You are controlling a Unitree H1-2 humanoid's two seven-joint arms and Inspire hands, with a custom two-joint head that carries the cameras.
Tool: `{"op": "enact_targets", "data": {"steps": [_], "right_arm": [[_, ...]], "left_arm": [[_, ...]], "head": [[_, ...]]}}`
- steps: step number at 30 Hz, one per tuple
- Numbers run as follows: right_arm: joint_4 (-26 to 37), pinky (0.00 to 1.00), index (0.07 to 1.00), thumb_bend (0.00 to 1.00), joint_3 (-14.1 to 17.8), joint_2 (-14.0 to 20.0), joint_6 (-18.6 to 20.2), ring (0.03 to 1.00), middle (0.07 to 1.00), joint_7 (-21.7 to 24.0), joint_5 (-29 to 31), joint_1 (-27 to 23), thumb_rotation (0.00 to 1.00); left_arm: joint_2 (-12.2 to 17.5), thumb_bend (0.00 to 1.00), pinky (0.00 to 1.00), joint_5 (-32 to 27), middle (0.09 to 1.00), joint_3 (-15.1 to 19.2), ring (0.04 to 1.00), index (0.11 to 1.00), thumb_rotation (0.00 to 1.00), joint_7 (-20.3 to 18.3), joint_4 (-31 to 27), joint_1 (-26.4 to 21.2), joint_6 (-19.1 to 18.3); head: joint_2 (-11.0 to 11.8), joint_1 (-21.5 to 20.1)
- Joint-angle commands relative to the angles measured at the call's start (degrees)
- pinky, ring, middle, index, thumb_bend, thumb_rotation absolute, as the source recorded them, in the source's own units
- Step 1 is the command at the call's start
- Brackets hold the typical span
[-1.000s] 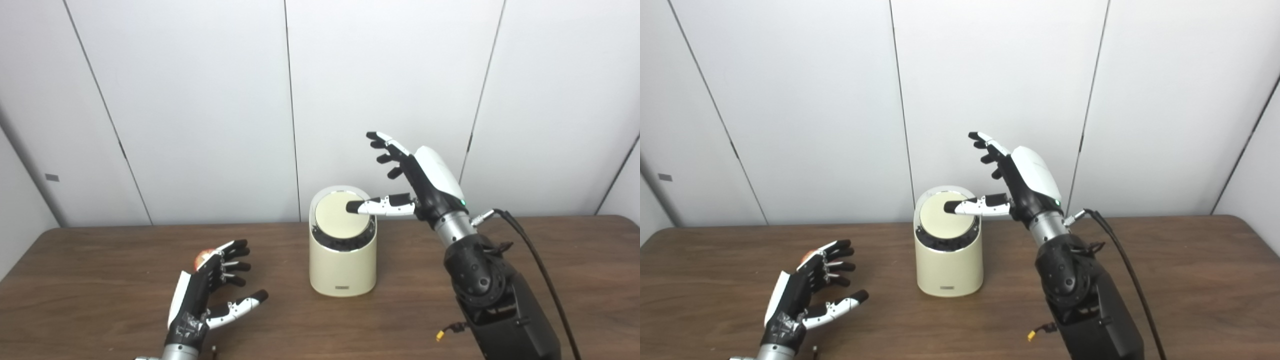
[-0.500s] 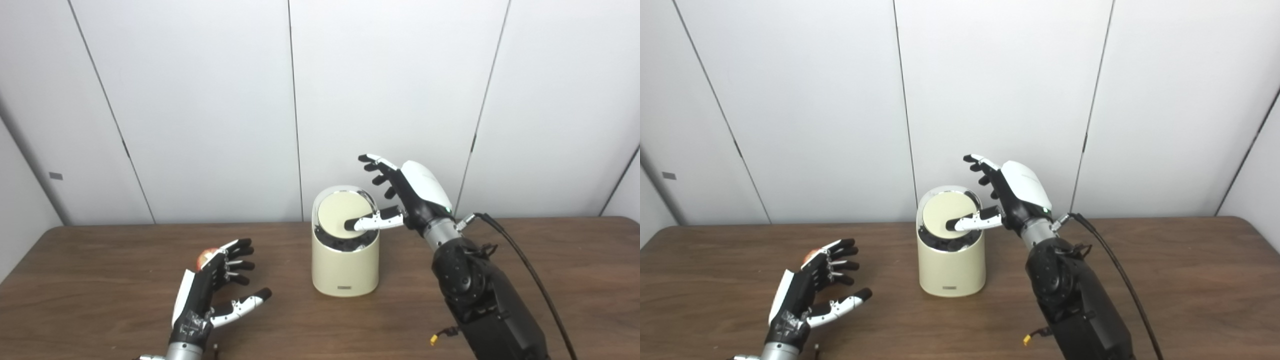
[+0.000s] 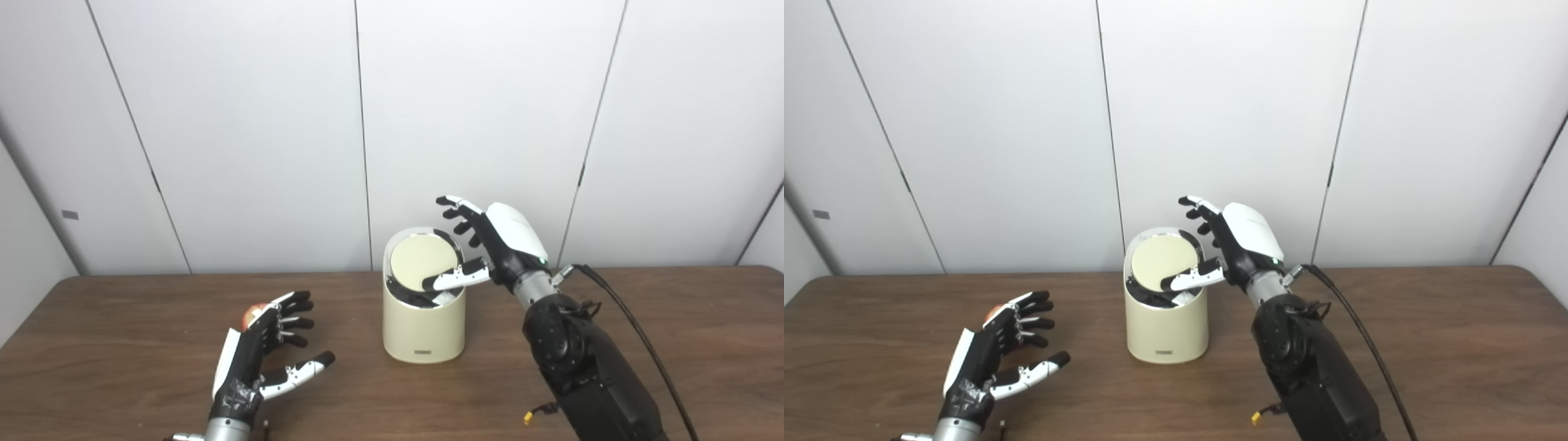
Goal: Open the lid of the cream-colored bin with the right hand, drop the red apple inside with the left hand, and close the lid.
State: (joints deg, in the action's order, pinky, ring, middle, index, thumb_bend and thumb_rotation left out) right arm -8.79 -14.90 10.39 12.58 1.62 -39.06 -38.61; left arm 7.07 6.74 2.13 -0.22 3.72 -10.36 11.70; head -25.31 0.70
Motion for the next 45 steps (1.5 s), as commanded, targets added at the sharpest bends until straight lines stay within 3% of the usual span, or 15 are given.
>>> {"op": "enact_targets", "data": {"steps": [1, 12, 18, 24, 28, 38, 45], "right_arm": [[0.27, 0.57, 0.847, 0.85, 0.14, 0.05, -1.72, 0.726, 0.809, -1.41, -0.16, -3.15, 0.27], [-0.72, 0.6, 0.86, 0.84, -1.51, 1.52, -0.23, 0.78, 0.852, 0.13, -2.42, -4.12, 0.35], [2.03, 0.61, 0.867, 0.87, -6.64, 4.42, 5.51, 0.78, 0.876, 8.75, -8.58, -6.1, 0.27], [4.3, 0.63, 0.851, 0.93, -9.25, 5.25, 9.65, 0.788, 0.879, 15.26, -11.92, -7.04, 0.19], [4.54, 0.61, 0.847, 0.94, -9.69, 5.29, 9.79, 0.772, 0.871, 15.94, -13.02, -6.76, 0.15], [4.88, 0.61, 0.854, 0.92, -9.63, 4.93, 10.1, 0.772, 0.874, 16.43, -13.69, -6.4, 0.18], [5.39, 0.6, 0.853, 0.87, -6.63, 3.95, 8.21, 0.754, 0.858, 13.13, -9.77, -5.13, 0.22]], "left_arm": [[0.07, 0.69, 0.58, -0.33, 0.77, -0.01, 0.689, 0.799, 0.0, 0.35, -1.65, -1.73, 0.87], [-0.02, 0.69, 0.57, 0.02, 0.766, -0.23, 0.682, 0.798, 0.0, 0.43, -2.06, -1.7, 0.78], [0.06, 0.69, 0.57, 0.47, 0.77, -0.34, 0.686, 0.799, 0.0, 0.51, -2.52, -1.61, 0.49], [0.04, 0.69, 0.57, 0.41, 0.768, -0.42, 0.684, 0.799, 0.0, 0.51, -2.9, -1.53, 0.26], [0.01, 0.69, 0.59, 0.11, 0.77, -0.32, 0.693, 0.8, 0.0, 0.48, -3.04, -1.52, 0.12], [0.41, 0.68, 0.58, 0.08, 0.773, -0.22, 0.69, 0.802, 0.0, 0.44, -2.14, -1.8, 0.84], [0.35, 0.69, 0.58, -0.15, 0.765, -0.18, 0.685, 0.796, 0.0, 0.38, -1.77, -1.87, 0.68]], "head": [[-0.01, -0.01], [-0.2, 0.02], [-0.45, 0.0], [-0.71, 0.21], [-0.79, 0.18], [-0.42, 0.01], [-0.18, -0.16]]}}
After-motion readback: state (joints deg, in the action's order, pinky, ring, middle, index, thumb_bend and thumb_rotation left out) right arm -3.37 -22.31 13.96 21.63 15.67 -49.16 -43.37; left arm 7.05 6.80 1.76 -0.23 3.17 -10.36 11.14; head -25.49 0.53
